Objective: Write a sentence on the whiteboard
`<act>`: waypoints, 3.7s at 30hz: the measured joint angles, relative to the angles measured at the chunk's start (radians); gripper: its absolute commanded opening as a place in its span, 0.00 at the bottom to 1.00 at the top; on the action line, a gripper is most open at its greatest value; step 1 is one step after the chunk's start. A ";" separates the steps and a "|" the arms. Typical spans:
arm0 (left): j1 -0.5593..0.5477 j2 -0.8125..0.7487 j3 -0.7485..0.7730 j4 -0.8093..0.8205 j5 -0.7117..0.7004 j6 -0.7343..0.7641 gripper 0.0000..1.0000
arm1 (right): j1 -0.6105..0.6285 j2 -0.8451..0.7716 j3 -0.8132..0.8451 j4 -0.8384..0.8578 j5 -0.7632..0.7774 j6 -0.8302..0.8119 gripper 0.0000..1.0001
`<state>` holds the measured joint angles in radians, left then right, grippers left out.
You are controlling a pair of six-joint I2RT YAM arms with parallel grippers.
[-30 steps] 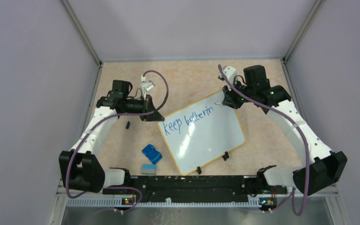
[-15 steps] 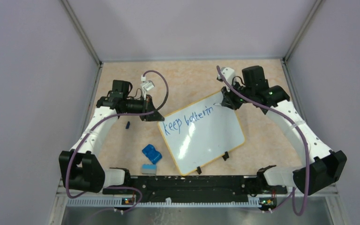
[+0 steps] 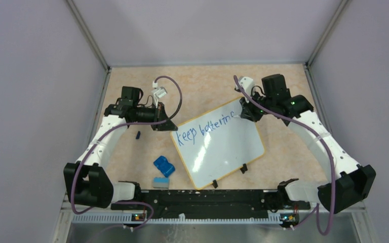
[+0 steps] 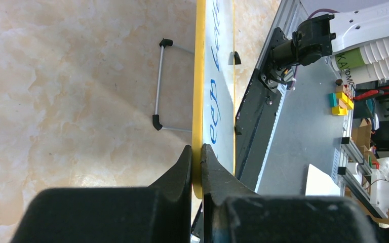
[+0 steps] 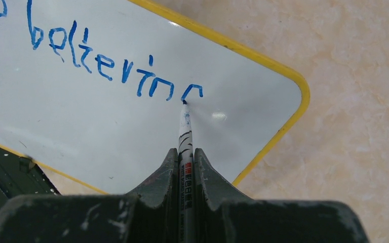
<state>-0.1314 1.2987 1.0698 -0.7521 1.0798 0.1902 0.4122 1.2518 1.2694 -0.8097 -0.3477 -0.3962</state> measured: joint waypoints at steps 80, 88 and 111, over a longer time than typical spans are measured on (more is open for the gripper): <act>-0.047 0.007 -0.014 -0.038 -0.014 0.021 0.36 | 0.119 -0.070 -0.008 -0.074 -0.193 0.024 0.00; -0.047 0.009 -0.014 -0.042 -0.014 0.029 0.36 | 0.177 -0.096 -0.110 -0.016 -0.267 0.052 0.00; -0.047 0.010 -0.016 -0.042 -0.013 0.024 0.22 | 0.438 -0.074 -0.171 0.140 -0.191 0.100 0.00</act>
<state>-0.1787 1.3090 1.0542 -0.7937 1.0668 0.2146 0.8501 1.1774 1.0985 -0.6693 -0.5388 -0.2958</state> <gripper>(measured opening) 0.248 0.084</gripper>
